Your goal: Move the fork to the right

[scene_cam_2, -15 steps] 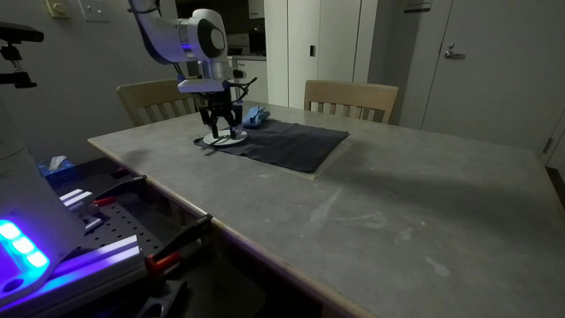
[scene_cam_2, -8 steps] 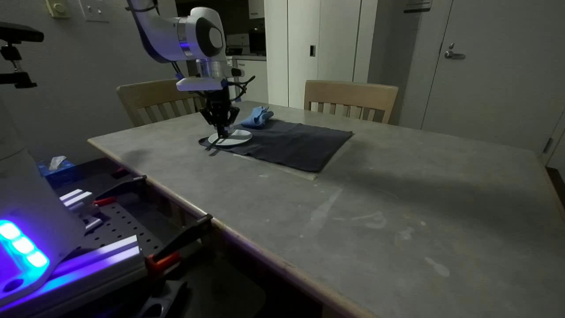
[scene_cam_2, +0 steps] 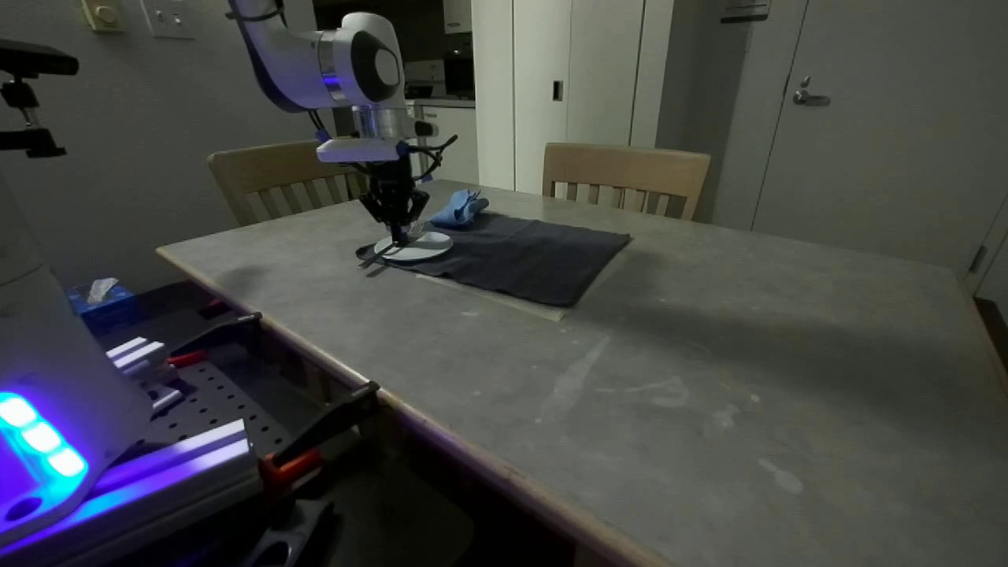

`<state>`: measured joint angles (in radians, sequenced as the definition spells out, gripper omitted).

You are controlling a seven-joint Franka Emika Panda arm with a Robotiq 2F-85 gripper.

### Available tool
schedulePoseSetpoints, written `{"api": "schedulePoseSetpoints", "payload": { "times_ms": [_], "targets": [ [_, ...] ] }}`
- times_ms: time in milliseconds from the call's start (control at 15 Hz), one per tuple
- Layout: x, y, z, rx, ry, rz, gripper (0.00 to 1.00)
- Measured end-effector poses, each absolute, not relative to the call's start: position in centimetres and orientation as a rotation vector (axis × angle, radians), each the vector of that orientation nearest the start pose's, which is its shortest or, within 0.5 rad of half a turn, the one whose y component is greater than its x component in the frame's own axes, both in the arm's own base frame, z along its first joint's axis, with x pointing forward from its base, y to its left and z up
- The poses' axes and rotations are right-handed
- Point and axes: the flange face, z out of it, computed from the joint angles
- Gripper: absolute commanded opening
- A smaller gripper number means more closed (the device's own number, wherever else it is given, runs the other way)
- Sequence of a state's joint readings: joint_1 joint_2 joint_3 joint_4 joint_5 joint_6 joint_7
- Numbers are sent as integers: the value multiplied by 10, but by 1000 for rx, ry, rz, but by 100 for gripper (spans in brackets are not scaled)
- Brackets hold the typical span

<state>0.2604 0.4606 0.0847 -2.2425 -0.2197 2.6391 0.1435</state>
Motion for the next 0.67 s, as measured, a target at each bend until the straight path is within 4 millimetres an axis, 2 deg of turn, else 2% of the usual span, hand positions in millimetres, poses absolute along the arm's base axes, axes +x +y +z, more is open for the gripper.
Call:
{"api": "schedulePoseSetpoints", "payload": {
  "times_ms": [333,667],
  "targets": [
    [498,179,156,-3168,-615,74,2],
    [492,153,155,-3212,-591,92,2]
  ]
}}
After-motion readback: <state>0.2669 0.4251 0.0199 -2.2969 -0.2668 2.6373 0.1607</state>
